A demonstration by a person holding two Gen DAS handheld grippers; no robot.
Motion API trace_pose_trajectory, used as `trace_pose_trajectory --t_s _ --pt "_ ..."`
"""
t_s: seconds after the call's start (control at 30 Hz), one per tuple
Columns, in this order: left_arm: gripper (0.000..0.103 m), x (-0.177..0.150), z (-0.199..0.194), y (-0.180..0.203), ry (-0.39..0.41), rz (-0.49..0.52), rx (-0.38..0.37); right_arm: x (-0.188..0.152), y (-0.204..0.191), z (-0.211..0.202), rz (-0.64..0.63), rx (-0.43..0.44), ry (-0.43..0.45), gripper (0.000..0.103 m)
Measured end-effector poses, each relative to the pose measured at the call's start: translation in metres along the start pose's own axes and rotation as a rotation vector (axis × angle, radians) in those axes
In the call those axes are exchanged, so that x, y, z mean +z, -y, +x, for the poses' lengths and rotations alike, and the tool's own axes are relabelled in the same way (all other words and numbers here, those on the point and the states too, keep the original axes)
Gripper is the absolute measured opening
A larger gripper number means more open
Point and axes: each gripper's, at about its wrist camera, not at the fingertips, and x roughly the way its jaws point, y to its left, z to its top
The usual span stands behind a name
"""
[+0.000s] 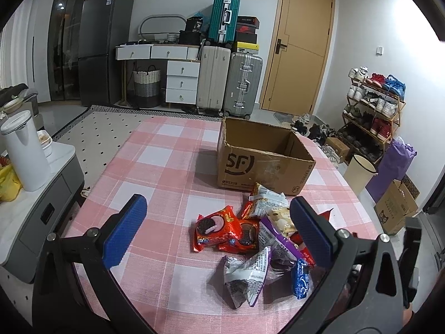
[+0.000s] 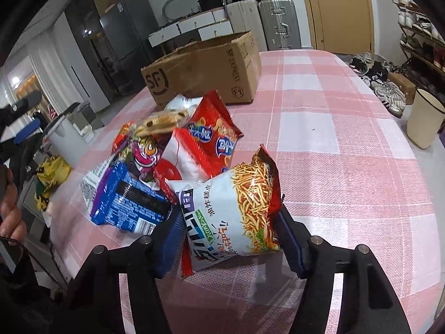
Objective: Organize snacks
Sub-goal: 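Reach the right gripper to the white noodle snack bag and close on it, then grasp the silver-and-white bag with the left gripper while the right gripper holds the noodle bag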
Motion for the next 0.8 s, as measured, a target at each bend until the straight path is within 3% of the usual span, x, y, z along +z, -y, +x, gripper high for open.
trace_pose_trajectory --t_s 0.53,0.8 --pt "0.102 -0.019 0.026 -0.009 -0.121 0.013 -0.032 0.005 0.009 -0.025 0.033 0.007 0.057 0.063" --pt "0.102 -0.035 0.050 -0.009 -0.231 0.000 -0.127 0.009 0.008 -0.036 0.028 -0.002 0.080 0.063"
